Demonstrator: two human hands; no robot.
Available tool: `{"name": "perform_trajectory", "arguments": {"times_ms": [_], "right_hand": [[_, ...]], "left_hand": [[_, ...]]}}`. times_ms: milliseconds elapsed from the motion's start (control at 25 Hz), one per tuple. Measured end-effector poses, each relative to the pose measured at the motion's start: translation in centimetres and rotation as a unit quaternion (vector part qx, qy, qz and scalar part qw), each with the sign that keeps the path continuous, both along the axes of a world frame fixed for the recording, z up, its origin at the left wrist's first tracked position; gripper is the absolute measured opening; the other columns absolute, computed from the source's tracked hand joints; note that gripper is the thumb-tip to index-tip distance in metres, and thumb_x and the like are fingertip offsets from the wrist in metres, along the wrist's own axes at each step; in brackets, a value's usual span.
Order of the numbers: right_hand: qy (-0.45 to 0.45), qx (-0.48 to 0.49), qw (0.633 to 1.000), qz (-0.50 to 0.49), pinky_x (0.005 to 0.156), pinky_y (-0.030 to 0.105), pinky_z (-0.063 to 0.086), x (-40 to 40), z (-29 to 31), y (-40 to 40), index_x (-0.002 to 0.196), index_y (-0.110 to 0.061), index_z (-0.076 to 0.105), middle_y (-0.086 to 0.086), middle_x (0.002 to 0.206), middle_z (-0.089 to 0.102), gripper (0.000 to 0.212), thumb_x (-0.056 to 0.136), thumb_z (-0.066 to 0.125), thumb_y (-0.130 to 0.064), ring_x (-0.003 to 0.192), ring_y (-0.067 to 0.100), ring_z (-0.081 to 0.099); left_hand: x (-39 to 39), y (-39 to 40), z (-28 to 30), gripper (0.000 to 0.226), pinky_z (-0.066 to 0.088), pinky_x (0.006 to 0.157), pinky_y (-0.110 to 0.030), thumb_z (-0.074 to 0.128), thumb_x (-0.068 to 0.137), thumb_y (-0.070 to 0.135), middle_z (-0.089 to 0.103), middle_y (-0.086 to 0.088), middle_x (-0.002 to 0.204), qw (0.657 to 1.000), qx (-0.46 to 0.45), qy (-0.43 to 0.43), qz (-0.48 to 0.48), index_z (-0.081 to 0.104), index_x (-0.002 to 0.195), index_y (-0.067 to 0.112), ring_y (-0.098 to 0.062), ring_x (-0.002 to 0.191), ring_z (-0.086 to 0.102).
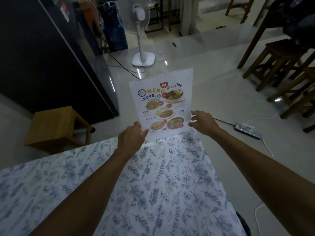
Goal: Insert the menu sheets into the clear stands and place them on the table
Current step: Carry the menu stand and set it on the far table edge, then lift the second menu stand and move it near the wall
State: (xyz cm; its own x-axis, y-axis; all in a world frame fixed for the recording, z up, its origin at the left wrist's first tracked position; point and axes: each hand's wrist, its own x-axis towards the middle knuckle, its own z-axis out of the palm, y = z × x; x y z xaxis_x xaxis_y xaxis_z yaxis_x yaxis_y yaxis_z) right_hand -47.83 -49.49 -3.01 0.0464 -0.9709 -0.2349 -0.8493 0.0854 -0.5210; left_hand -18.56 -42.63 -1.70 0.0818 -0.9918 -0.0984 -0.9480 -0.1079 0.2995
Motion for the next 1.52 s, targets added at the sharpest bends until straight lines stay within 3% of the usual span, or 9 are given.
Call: {"name": "perform_trajectory", "arguments": {"times_ms": [360,800,1120,1200,1320,1520], "right_hand": [[0.024,-0.011,0.997,-0.074,0.091,0.04,0.054,1.4,3.6,7.4,0.126,-0.009,0.06,0.012,0.122,0.07,0.057,0.078,0.079,-0.031,0.11,0.029,0.066],[-0.023,-0.025,0.999,-0.009,0.084,0.038,0.057,17.8,9.3,31.0,0.118,-0.018,0.063,0.005,0.113,0.073,0.047,0.079,0.079,-0.038,0.102,0.023,0.067],[-0.023,0.009,0.993,0.118,0.086,0.034,0.055,32.9,8.9,45.3,0.122,-0.016,0.061,0.005,0.114,0.072,0.049,0.082,0.077,-0.039,0.103,0.021,0.067],[-0.025,0.021,0.99,0.141,0.087,0.034,0.054,35.5,8.6,46.8,0.123,-0.015,0.061,0.006,0.116,0.072,0.049,0.083,0.077,-0.037,0.105,0.021,0.066],[-0.015,0.038,0.986,0.164,0.091,0.038,0.054,38.7,7.8,47.9,0.124,-0.015,0.06,0.005,0.116,0.072,0.051,0.082,0.077,-0.039,0.107,0.022,0.066],[0.015,0.072,0.983,0.166,0.092,0.036,0.054,41.2,6.4,47.1,0.127,-0.013,0.059,0.006,0.119,0.072,0.055,0.081,0.078,-0.038,0.109,0.022,0.066]], "left_hand": [[2.1,6.4,4.2,0.056,0.053,0.082,-0.041,0.04,0.094,0.063,0.071,-0.004,0.116,0.999,-0.035,0.021,-0.023,0.052,0.125,0.018,-0.029,0.103,0.066],[10.0,29.9,7.8,0.058,0.05,0.084,-0.037,0.04,0.093,0.066,0.068,-0.001,0.122,0.996,-0.045,0.076,-0.01,0.051,0.128,0.021,-0.023,0.107,0.064],[22.7,48.2,7.1,0.054,0.052,0.085,-0.036,0.043,0.093,0.062,0.068,-0.001,0.121,0.99,-0.029,0.097,0.094,0.051,0.128,0.022,-0.024,0.106,0.066],[26.9,51.1,6.7,0.054,0.052,0.086,-0.036,0.044,0.093,0.061,0.068,-0.002,0.121,0.986,-0.021,0.098,0.135,0.051,0.13,0.023,-0.026,0.106,0.066],[32.2,54.7,5.8,0.044,0.055,0.083,-0.038,0.042,0.094,0.06,0.072,-0.002,0.109,0.979,-0.01,0.086,0.184,0.058,0.111,0.023,-0.024,0.096,0.069],[37.1,56.6,5.2,0.043,0.05,0.081,-0.037,0.045,0.094,0.058,0.07,-0.004,0.111,0.964,0.018,0.059,0.259,0.058,0.112,0.021,-0.025,0.099,0.067]]}}
